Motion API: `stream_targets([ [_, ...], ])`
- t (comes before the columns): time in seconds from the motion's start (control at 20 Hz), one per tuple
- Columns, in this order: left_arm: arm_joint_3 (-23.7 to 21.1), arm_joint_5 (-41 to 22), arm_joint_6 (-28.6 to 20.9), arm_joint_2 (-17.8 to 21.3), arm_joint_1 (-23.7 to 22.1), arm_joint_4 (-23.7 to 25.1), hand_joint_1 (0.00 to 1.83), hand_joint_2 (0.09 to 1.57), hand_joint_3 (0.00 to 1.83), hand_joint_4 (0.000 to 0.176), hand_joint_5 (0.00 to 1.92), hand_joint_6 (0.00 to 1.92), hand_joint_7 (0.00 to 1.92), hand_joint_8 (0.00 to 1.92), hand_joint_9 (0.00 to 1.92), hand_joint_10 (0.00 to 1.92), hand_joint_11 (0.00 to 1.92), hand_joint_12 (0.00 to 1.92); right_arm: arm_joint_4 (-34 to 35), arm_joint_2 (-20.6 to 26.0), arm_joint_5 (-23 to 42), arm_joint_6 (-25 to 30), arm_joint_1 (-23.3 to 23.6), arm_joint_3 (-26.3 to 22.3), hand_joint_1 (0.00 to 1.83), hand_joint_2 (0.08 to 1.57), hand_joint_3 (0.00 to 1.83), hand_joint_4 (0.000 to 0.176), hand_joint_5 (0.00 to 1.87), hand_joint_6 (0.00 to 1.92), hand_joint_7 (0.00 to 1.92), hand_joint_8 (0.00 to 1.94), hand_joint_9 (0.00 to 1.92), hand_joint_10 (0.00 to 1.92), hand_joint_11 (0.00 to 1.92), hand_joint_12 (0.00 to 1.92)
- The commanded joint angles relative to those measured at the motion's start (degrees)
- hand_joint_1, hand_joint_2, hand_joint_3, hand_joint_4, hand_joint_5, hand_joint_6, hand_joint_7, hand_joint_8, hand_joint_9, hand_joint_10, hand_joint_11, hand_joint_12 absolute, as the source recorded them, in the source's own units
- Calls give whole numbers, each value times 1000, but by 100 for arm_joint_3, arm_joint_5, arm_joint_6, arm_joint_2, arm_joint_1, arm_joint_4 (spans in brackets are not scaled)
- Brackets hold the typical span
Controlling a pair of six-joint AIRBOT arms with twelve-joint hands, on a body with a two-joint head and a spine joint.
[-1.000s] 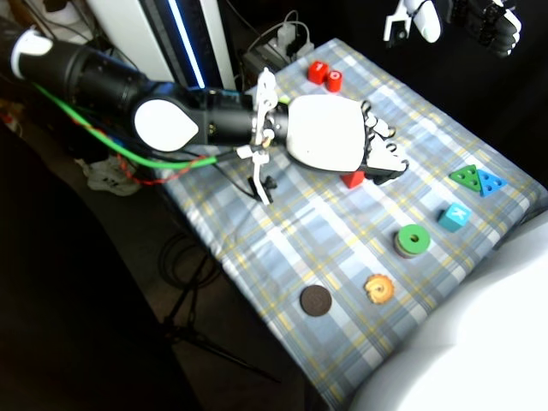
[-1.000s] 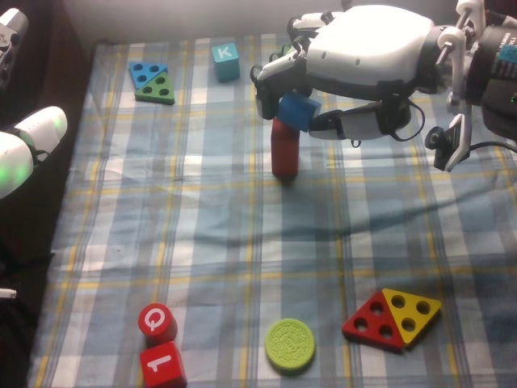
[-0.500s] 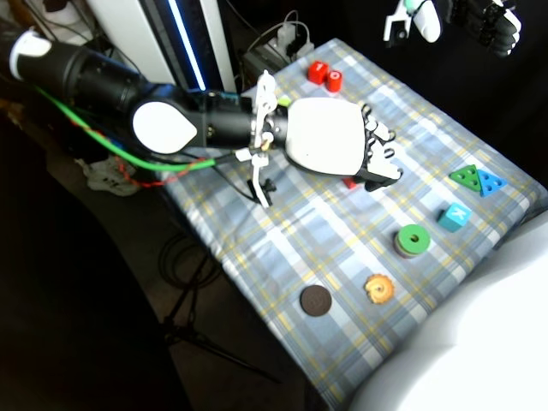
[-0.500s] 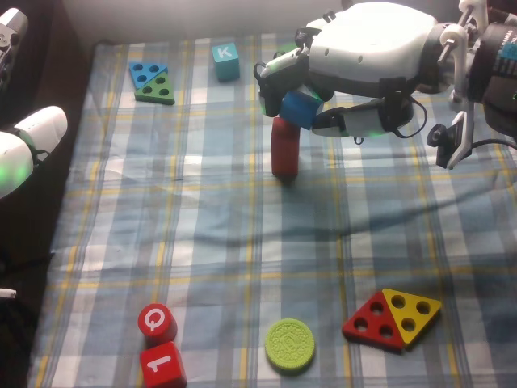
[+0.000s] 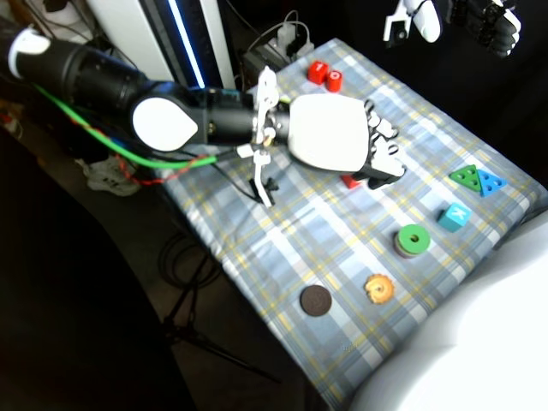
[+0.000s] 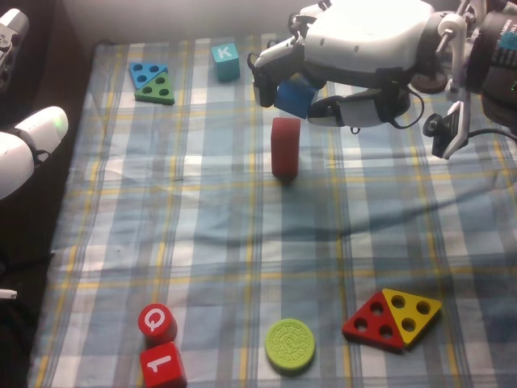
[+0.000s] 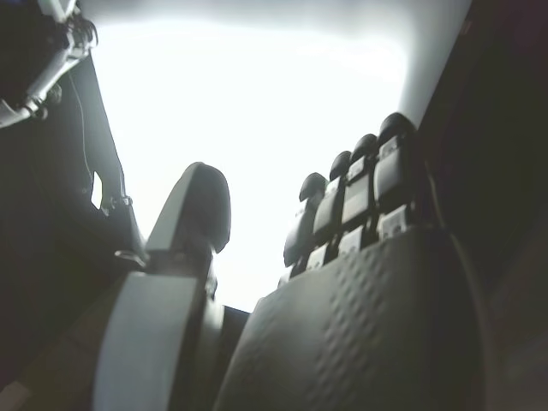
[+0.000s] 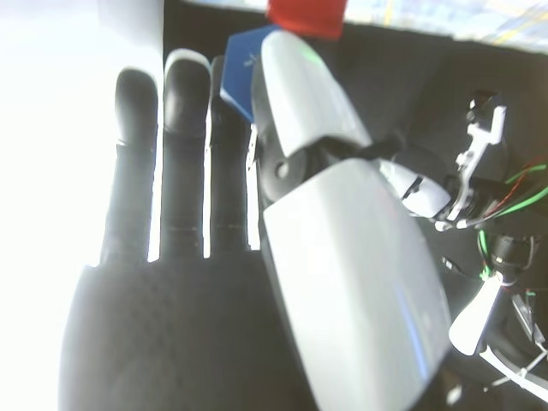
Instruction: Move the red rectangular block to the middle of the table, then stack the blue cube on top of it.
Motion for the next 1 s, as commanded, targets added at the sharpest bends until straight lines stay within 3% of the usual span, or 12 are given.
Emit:
stream_targets([
  [0.0,44,-727,-49,-3,-31,154,839,1421,2,77,31,0,0,0,0,0,0,0,103,-16,588,-9,84,20,1153,1241,0,12,767,1286,735,1414,565,1093,167,1621],
  [0.2,50,-724,-49,-8,-31,154,846,1405,0,68,51,8,0,0,0,0,0,0,95,-15,588,-9,84,20,1162,1231,0,3,766,1259,772,1391,609,1076,230,1644],
  [0.25,50,-724,-49,-8,-31,154,837,1403,0,74,52,7,0,0,0,0,0,0,95,-15,588,-9,83,20,1295,1244,4,0,733,1296,754,1386,589,1506,159,1677],
  [0.35,50,-725,-49,-8,-30,154,832,1402,0,70,53,7,0,0,0,0,0,0,91,-15,588,-9,83,19,1342,1211,0,0,747,1270,832,1255,691,1479,274,1628],
  [0.4,51,-725,-49,-8,-30,154,854,1401,0,68,54,6,0,0,0,0,0,0,83,-16,588,-9,83,18,1336,1221,2,0,752,1308,804,1273,648,1516,205,1640],
  [0.45,53,-725,-49,-8,-30,154,838,1400,0,72,54,5,0,0,0,0,0,0,78,-19,588,-9,83,18,1196,1223,0,0,786,1294,775,1309,583,1229,210,1663],
  [0.55,54,-724,-50,-8,-30,154,838,1410,1,75,48,2,0,0,0,0,0,0,72,-21,588,-9,83,18,1167,1227,0,0,841,1256,706,1364,507,1103,128,1736],
  [0.65,54,-724,-53,-13,-30,154,854,1405,0,74,50,2,0,0,0,0,0,0,72,-21,588,-9,82,14,1182,1228,0,0,890,1169,647,1450,408,1148,5,1817],
  [0.7,54,-724,-53,-15,-29,154,856,1405,0,60,51,3,0,0,0,0,0,0,71,-21,588,-9,82,-1,1186,1240,2,0,885,1183,599,1496,362,1118,0,1740],
  [0.75,53,-725,-53,-15,-29,154,831,1407,0,67,46,0,0,0,0,0,0,0,64,-21,588,-9,82,-12,1170,1248,0,0,841,1159,635,1559,410,1272,65,1787],
  [0.85,53,-727,-72,-14,-28,153,872,1405,0,61,54,3,0,0,0,0,0,0,27,-24,586,-9,81,-18,1128,1276,4,0,759,1309,621,1552,394,1274,3,1749],
  [0.95,49,-742,-86,-14,-27,153,882,1404,0,53,55,3,0,0,0,0,0,0,7,-23,584,-9,81,-32,1121,1277,1,5,715,1321,675,1540,422,1356,110,1861],
])
